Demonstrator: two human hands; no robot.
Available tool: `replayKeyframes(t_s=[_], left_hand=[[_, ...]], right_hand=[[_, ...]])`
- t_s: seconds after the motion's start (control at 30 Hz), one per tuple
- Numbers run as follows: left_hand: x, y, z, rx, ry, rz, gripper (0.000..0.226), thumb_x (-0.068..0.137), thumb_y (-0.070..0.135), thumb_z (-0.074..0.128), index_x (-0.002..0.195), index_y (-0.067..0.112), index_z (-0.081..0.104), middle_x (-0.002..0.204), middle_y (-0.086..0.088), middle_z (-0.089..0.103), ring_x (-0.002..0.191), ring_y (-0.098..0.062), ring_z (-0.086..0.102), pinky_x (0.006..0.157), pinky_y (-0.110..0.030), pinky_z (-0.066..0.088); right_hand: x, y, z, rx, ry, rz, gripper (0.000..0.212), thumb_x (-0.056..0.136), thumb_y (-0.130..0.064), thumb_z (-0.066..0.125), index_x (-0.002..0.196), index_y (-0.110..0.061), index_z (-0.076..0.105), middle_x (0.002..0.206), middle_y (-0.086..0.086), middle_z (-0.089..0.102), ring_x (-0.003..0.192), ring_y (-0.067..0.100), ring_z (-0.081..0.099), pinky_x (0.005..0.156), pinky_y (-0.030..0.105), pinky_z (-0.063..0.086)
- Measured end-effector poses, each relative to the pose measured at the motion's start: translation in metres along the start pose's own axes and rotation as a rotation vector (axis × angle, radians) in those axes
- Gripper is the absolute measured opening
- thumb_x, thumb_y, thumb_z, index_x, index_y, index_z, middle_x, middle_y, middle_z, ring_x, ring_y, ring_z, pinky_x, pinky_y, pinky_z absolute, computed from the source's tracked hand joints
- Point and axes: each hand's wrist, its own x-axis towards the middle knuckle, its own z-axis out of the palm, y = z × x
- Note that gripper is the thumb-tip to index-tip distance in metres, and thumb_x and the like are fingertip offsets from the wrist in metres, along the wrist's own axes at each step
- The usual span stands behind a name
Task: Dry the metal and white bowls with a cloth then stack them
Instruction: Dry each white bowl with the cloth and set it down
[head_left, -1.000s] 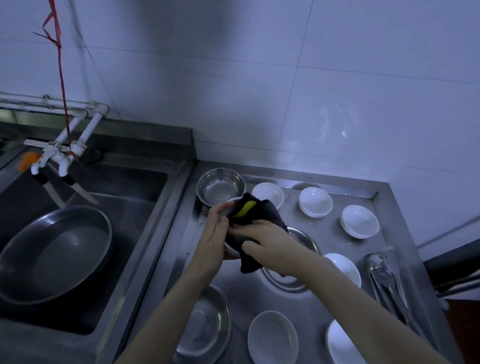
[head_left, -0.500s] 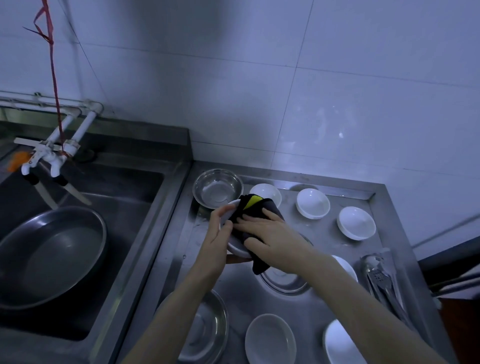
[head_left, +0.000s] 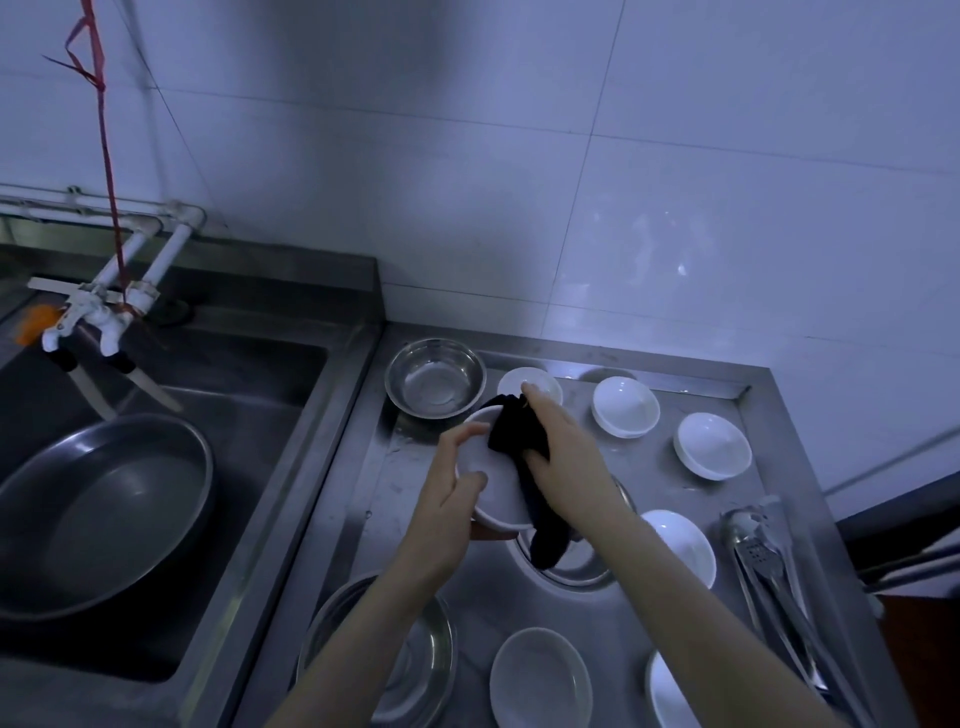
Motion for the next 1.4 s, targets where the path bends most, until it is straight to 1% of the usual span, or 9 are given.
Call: replayKeyframes(t_s=[0.1, 0.23, 0.3, 0.37, 0.5, 0.7, 0.93, 1.2, 1.4], left_hand=[[-0.001, 0.0, 0.002, 0.019, 0.035, 0.019, 0.056, 0.095, -0.007, 0.032, 0.123, 0.039, 0.05, 0.097, -0.003, 0.05, 0.067, -0.018, 0.049, 0.069, -0.044, 0.062], [0.003, 0.001, 0.012, 0.054, 0.254, 0.116, 0.059, 0.096, -0.007, 0.033, 0.133, 0.037, 0.045, 0.122, 0.016, 0.052, 0.092, -0.001, 0.057, 0.07, -0.021, 0.058], [0.011, -0.005, 0.013, 0.068, 0.336, 0.069, 0.065, 0.099, 0.003, 0.035, 0.139, 0.055, 0.033, 0.118, 0.022, 0.058, 0.095, -0.003, 0.063, 0.082, -0.032, 0.058], [0.015, -0.008, 0.011, 0.097, 0.354, -0.004, 0.065, 0.102, 0.01, 0.034, 0.139, 0.064, 0.03, 0.096, 0.032, 0.063, 0.088, -0.007, 0.065, 0.083, -0.048, 0.059], [0.014, 0.0, 0.006, 0.322, 0.299, 0.065, 0.061, 0.095, -0.002, 0.033, 0.141, 0.037, 0.043, 0.09, 0.029, 0.061, 0.075, 0.012, 0.057, 0.071, -0.017, 0.052], [0.027, 0.015, -0.013, 0.437, 0.124, 0.078, 0.059, 0.096, 0.003, 0.033, 0.133, 0.046, 0.049, 0.113, 0.019, 0.063, 0.093, -0.012, 0.063, 0.082, -0.041, 0.057], [0.02, -0.01, 0.019, 0.157, 0.521, 0.061, 0.049, 0.101, 0.008, 0.034, 0.137, 0.037, 0.048, 0.125, 0.01, 0.058, 0.103, 0.002, 0.057, 0.093, -0.032, 0.051], [0.029, 0.0, -0.024, 0.616, -0.037, 0.014, 0.056, 0.099, 0.004, 0.037, 0.132, 0.049, 0.045, 0.111, 0.019, 0.059, 0.085, 0.011, 0.057, 0.07, -0.009, 0.046], [0.015, -0.007, 0.01, 0.416, 0.373, 0.023, 0.063, 0.092, 0.007, 0.053, 0.143, 0.041, 0.037, 0.108, 0.016, 0.058, 0.087, 0.012, 0.055, 0.07, -0.009, 0.044]], right_hand=[[0.008, -0.001, -0.005, 0.02, 0.106, 0.084, 0.052, 0.086, -0.01, 0.063, 0.136, -0.018, 0.051, 0.136, 0.005, 0.056, 0.121, 0.025, 0.053, 0.092, 0.015, 0.03], [-0.002, -0.016, 0.008, 0.187, 0.159, 0.312, 0.028, 0.089, -0.015, 0.056, 0.117, -0.015, 0.052, 0.106, 0.009, 0.061, 0.099, 0.03, 0.057, 0.075, 0.029, 0.039], [-0.012, -0.021, 0.014, 0.271, 0.141, 0.417, 0.026, 0.089, -0.01, 0.051, 0.114, -0.013, 0.045, 0.095, 0.007, 0.057, 0.088, 0.028, 0.056, 0.068, 0.032, 0.038], [-0.022, -0.024, 0.02, 0.336, 0.144, 0.486, 0.029, 0.089, -0.007, 0.05, 0.116, -0.012, 0.04, 0.097, 0.006, 0.056, 0.085, 0.025, 0.052, 0.07, 0.032, 0.036], [-0.018, -0.02, 0.019, 0.164, 0.182, 0.415, 0.025, 0.091, -0.011, 0.047, 0.114, -0.019, 0.039, 0.106, 0.01, 0.06, 0.09, 0.032, 0.056, 0.073, 0.038, 0.042], [0.011, -0.015, -0.004, -0.283, -0.003, 0.011, 0.05, 0.097, -0.021, 0.037, 0.14, -0.044, 0.026, 0.128, 0.001, 0.044, 0.091, 0.037, 0.057, 0.07, 0.035, 0.039], [-0.012, -0.021, 0.029, 0.357, 0.269, 0.359, 0.056, 0.082, 0.006, 0.041, 0.128, -0.024, 0.042, 0.114, 0.007, 0.056, 0.093, 0.022, 0.05, 0.073, 0.027, 0.035], [0.001, 0.01, 0.01, -0.143, -0.067, -0.038, 0.044, 0.09, -0.017, 0.047, 0.129, -0.037, 0.042, 0.115, 0.003, 0.06, 0.099, 0.031, 0.059, 0.081, 0.041, 0.049], [-0.013, 0.006, 0.022, 0.209, 0.221, 0.232, 0.066, 0.083, 0.001, 0.043, 0.139, -0.033, 0.037, 0.117, 0.007, 0.06, 0.102, 0.028, 0.057, 0.081, 0.031, 0.04]])
